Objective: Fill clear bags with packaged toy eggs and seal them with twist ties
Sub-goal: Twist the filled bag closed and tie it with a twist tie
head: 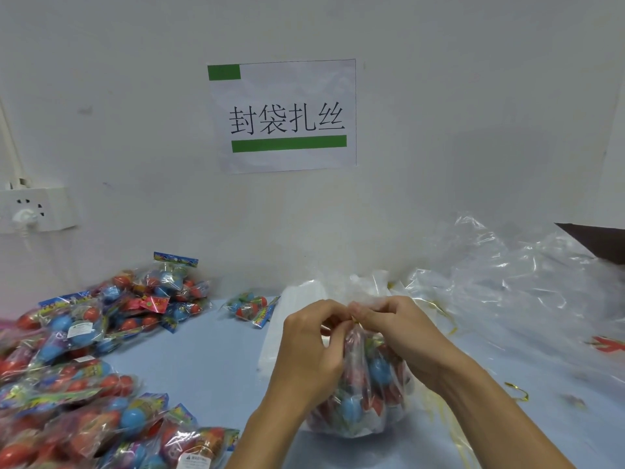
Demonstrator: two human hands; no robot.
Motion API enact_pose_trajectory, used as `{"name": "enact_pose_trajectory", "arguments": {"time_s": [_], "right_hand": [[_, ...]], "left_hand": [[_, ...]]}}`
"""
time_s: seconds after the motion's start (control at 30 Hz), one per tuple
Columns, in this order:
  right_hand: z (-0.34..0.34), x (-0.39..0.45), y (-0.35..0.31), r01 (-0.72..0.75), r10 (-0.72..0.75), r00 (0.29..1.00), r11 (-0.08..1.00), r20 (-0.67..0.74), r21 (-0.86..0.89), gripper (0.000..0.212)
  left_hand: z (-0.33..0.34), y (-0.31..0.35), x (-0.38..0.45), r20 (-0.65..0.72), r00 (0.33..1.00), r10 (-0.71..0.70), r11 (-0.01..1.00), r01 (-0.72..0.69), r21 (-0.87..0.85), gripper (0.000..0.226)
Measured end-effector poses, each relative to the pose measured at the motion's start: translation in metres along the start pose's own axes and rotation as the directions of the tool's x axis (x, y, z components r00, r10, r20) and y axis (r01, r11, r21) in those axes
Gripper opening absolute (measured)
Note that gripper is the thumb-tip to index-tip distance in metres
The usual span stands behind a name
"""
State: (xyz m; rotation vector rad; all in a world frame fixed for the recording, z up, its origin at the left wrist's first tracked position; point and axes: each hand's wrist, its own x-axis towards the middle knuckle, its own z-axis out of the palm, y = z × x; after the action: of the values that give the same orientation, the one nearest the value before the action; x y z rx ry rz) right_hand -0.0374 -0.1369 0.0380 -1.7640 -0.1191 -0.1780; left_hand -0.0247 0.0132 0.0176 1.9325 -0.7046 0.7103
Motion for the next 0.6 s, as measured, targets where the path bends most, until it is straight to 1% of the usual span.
{"name": "enact_pose_trajectory", "arguments": {"time_s": [0.07,0.17,0.27,0.33,0.4,0.47,0.57,0.6], "right_hand": [[0.0025,0.0013,0.0017,-0.010,0.014,0.999,0.996,-0.039,0.086,0.025],[0.0074,0.0014,0.0032,0.000,0.008,0.997,0.995,-0.079,0.097,0.020],[0.0094,0.0019,0.0042,0.048,-0.037,0.991,0.995,-0.125,0.088,0.019],[0.0087,0.0021,0.0046,0.074,-0.063,0.992,0.992,-0.111,0.098,0.017],[0.0077,0.0018,0.0046,0.086,-0.077,0.994,0.989,-0.071,0.118,0.018],[0.0070,0.0013,0.0037,0.094,-0.090,0.995,0.988,-0.037,0.126,0.023],[0.0072,0.0003,0.0032,0.107,-0.106,0.994,0.988,-0.009,0.110,0.027],[0.0075,-0.0002,0.0030,0.110,-0.110,0.994,0.988,-0.003,0.105,0.026]], "left_hand": [[0.0017,0.0011,0.0005,-0.019,0.996,-0.085,0.996,0.084,-0.031,0.014],[0.0027,0.0028,0.0018,-0.014,0.966,-0.260,0.960,0.257,-0.113,0.014],[0.0019,0.0027,0.0041,0.036,0.913,-0.407,0.895,0.406,-0.187,0.014],[0.0006,0.0041,0.0058,0.101,0.871,-0.480,0.834,0.489,-0.257,0.016],[-0.0007,0.0046,0.0070,0.176,0.827,-0.533,0.784,0.562,-0.263,0.023],[-0.0028,0.0043,0.0082,0.254,0.781,-0.571,0.747,0.622,-0.234,0.032],[-0.0052,0.0039,0.0077,0.376,0.712,-0.593,0.703,0.685,-0.190,0.031],[-0.0052,0.0041,0.0080,0.397,0.696,-0.599,0.691,0.699,-0.183,0.034]]}}
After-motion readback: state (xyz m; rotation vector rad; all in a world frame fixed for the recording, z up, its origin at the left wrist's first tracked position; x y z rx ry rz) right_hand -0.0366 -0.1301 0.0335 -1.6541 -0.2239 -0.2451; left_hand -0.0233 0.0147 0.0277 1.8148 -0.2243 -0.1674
